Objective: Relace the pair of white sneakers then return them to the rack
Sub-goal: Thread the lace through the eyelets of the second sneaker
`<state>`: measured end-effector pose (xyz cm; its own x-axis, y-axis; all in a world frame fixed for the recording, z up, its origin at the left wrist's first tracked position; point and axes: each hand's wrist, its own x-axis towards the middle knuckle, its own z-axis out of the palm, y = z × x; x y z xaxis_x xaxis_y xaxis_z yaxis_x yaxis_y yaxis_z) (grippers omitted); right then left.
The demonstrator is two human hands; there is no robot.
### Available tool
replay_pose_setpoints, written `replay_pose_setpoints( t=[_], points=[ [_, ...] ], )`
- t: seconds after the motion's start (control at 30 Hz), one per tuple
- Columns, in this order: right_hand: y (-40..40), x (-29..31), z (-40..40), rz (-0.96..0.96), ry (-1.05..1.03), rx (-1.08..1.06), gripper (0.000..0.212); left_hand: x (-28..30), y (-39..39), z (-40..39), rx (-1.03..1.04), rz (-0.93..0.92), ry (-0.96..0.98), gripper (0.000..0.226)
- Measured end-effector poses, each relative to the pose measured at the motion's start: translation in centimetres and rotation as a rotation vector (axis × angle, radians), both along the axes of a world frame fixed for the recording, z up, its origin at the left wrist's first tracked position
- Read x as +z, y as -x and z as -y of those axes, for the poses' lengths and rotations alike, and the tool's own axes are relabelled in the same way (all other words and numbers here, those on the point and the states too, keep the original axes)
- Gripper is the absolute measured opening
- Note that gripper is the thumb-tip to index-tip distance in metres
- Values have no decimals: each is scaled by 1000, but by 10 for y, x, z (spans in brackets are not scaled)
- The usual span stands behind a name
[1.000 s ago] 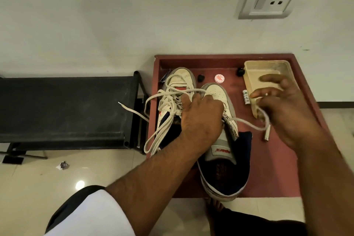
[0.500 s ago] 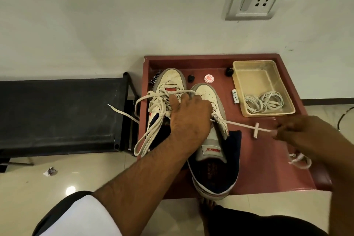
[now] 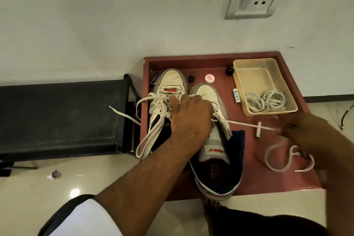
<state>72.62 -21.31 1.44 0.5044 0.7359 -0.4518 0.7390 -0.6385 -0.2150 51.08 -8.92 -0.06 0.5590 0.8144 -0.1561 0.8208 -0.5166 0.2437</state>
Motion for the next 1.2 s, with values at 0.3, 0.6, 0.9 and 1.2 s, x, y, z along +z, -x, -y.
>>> replay_pose_setpoints(
  t=[0.3,0.6,0.9,1.2],
  points=[
    [76,-20,-67,-90,-159,226,14,-1,1,0,8,13,-24,14],
    [35,0,-28,117,-192,57,25,-2,2,0,-34,-7,-51,24],
    [35,-10,-38,-60,-75,55,32,-2,4,-2,-53,-1,-40,24],
    [67,-5,-56,-68,-126,217,13,3,5,-7,-4,136,148,79]
  ],
)
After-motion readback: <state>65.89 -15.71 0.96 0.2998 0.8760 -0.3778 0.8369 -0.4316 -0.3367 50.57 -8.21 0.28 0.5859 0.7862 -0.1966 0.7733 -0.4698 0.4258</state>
